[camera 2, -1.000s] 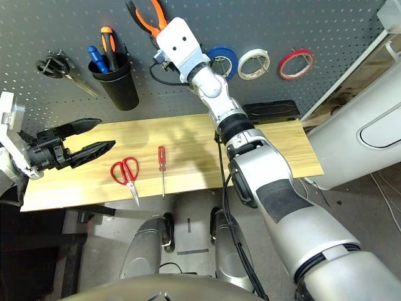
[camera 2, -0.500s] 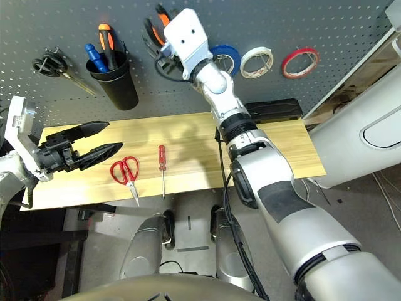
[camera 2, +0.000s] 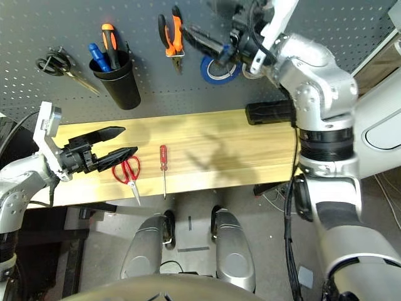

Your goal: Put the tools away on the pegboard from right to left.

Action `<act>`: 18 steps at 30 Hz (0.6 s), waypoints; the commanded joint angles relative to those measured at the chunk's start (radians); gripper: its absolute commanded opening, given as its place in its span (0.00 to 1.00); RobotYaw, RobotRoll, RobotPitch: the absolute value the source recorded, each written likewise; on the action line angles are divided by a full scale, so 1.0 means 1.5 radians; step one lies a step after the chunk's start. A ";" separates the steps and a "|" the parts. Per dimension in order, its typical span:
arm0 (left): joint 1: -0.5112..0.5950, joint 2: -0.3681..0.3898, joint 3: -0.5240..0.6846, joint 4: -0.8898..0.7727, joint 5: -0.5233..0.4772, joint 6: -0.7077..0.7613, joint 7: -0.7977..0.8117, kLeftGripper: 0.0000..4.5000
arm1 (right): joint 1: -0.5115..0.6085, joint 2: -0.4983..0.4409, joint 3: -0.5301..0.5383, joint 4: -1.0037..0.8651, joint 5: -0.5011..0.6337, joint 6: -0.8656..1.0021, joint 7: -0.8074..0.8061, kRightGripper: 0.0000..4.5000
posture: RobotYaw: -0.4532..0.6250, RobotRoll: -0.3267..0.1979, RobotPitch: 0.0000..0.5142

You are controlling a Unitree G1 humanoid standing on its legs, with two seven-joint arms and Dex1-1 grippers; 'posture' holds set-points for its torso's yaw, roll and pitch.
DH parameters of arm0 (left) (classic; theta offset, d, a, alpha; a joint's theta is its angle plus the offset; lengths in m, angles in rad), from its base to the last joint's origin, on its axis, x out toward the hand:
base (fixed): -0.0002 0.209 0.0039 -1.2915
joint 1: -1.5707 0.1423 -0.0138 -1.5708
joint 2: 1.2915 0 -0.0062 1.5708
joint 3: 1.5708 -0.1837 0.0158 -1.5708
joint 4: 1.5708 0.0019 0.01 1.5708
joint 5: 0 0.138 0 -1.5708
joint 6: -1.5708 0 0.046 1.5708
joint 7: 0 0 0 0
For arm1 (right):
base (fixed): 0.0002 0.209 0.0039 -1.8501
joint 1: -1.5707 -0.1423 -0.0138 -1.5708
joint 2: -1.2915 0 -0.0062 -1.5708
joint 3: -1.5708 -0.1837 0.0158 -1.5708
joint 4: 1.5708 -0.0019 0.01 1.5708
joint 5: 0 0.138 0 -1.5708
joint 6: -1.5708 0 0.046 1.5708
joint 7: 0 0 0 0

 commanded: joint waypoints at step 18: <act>-0.152 -0.196 -0.217 0.200 0.289 0.193 0.299 1.00 | 0.340 -0.101 0.102 0.024 -0.142 -0.363 0.258 1.00 | 0.31 0.62 0.41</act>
